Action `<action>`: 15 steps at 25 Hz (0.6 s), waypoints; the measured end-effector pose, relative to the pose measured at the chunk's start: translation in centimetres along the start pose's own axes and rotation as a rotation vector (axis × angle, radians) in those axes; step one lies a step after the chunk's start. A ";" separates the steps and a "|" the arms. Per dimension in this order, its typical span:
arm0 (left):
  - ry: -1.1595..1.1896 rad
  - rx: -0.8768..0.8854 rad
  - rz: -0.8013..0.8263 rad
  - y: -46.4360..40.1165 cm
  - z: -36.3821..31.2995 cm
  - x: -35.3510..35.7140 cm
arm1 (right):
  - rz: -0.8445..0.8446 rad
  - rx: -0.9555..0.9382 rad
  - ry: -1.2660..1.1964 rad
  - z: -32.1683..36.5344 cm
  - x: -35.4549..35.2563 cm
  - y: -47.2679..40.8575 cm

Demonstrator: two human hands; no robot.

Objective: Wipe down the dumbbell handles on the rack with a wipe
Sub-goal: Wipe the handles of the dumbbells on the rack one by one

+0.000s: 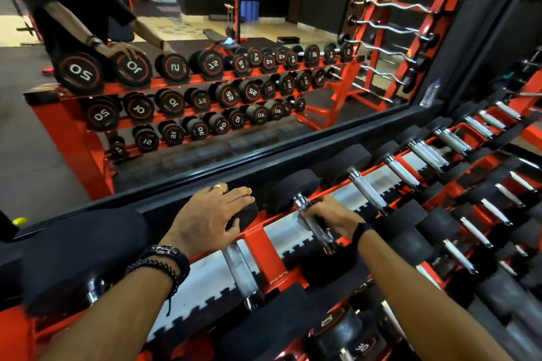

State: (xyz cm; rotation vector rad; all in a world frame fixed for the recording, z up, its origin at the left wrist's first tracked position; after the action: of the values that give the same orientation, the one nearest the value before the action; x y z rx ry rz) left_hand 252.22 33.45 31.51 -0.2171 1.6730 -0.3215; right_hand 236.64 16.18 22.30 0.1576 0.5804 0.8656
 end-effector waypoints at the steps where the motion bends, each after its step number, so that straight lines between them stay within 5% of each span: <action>1: -0.002 0.003 -0.003 0.0 0.0 -0.1 | 0.013 -0.025 -0.009 0.1 0.4 -0.3; 8: -0.004 0.006 -0.004 0.0 0.0 0.0 | 0.304 0.174 0.357 -2.6 0.8 0.8; 12: -0.006 0.007 0.006 0.1 0.0 0.0 | 0.043 0.144 0.064 -1.2 1.4 -1.2; 15: -0.002 0.025 -0.003 0.1 -0.2 -0.2 | -0.114 0.139 0.134 -1.3 0.7 -1.3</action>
State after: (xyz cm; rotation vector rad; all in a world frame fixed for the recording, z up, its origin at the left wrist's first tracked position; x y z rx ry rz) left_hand 252.03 33.59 31.65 -0.2015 1.6656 -0.3447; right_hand 237.15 15.73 20.50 0.1921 0.7681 0.7289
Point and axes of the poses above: each hand's wrist, its own y-axis away from the middle knuckle, its own x-axis out of the palm, z = x × y, the point moved 10 cm from there along -y, towards the middle knuckle, and after that the axes turned 8 degrees about y, right-handed, at the moved point
